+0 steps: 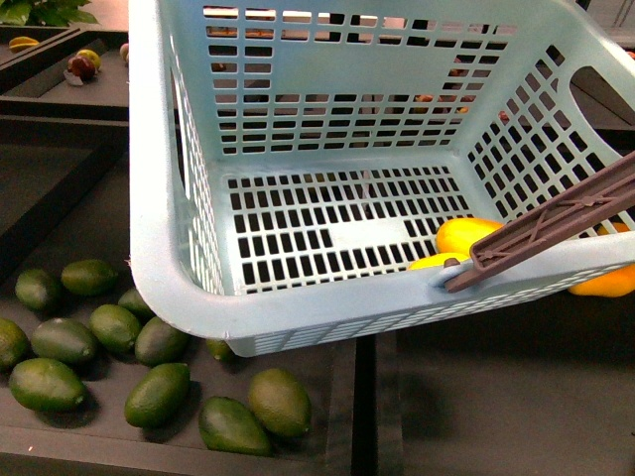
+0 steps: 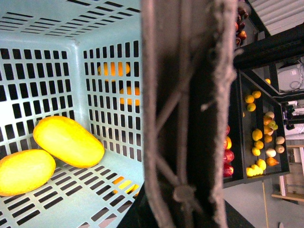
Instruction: Pick lemon and mango into basket
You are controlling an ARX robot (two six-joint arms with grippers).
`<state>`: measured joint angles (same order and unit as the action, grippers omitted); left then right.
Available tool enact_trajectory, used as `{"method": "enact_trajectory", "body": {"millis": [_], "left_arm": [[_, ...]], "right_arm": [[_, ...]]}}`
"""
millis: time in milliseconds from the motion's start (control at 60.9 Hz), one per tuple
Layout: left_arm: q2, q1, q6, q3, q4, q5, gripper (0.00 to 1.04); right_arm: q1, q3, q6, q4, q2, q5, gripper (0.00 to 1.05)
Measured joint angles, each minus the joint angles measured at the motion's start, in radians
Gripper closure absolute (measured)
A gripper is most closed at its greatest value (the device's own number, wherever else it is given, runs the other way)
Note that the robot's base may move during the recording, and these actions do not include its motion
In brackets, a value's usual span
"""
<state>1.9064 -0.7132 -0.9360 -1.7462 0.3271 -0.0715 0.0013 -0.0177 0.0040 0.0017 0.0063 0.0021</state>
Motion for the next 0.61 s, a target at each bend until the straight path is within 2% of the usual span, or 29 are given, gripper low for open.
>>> {"method": "enact_trajectory", "body": {"millis": [181, 607], "left_arm": [[0.000, 0.000, 0.000, 0.000, 0.000, 0.000, 1.00], [0.002, -0.013, -0.012, 0.000, 0.000, -0.018, 1.00]], "right_arm": [[0.000, 0.000, 0.000, 0.000, 0.000, 0.000, 0.08], [0.000, 0.000, 0.000, -0.002, -0.002, 0.001, 0.09]]}}
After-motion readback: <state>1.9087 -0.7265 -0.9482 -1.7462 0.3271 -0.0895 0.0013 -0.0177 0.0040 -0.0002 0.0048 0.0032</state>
